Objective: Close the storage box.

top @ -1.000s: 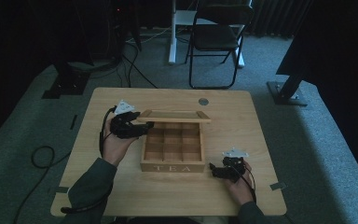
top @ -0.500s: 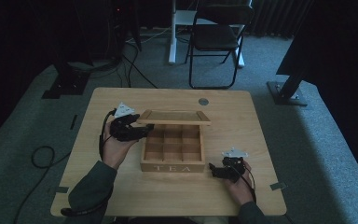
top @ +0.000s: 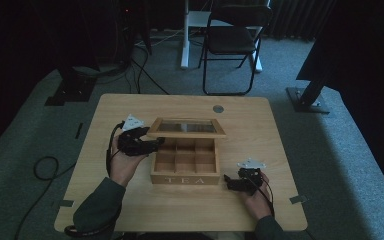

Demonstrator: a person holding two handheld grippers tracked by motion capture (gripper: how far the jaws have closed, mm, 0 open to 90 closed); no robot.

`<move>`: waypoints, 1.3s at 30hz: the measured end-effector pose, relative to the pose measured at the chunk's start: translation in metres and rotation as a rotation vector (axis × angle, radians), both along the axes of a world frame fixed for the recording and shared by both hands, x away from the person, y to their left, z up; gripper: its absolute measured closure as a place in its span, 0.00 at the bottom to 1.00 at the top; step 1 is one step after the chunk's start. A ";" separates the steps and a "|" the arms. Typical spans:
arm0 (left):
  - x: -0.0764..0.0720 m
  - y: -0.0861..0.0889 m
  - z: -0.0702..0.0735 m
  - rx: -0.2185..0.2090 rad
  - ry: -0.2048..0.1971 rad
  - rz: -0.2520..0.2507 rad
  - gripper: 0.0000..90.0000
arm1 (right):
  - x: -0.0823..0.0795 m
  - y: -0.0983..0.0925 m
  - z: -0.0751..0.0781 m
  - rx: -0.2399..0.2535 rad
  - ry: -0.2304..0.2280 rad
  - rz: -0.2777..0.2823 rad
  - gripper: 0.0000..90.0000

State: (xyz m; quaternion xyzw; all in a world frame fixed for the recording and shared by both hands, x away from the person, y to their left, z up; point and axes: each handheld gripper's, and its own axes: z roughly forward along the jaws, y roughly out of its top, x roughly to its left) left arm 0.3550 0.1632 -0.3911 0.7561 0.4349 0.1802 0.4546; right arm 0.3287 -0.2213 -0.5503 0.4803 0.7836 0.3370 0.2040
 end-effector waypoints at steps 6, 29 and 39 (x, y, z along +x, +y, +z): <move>-0.002 0.003 -0.007 -0.035 0.010 -0.005 0.33 | 0.000 0.000 0.000 0.000 0.000 0.000 0.14; -0.011 0.007 -0.026 -0.029 0.018 -0.037 0.34 | 0.000 0.000 0.000 0.000 -0.001 0.000 0.14; -0.015 0.008 -0.034 -0.025 0.034 -0.044 0.34 | 0.000 0.000 0.000 0.001 0.002 -0.001 0.14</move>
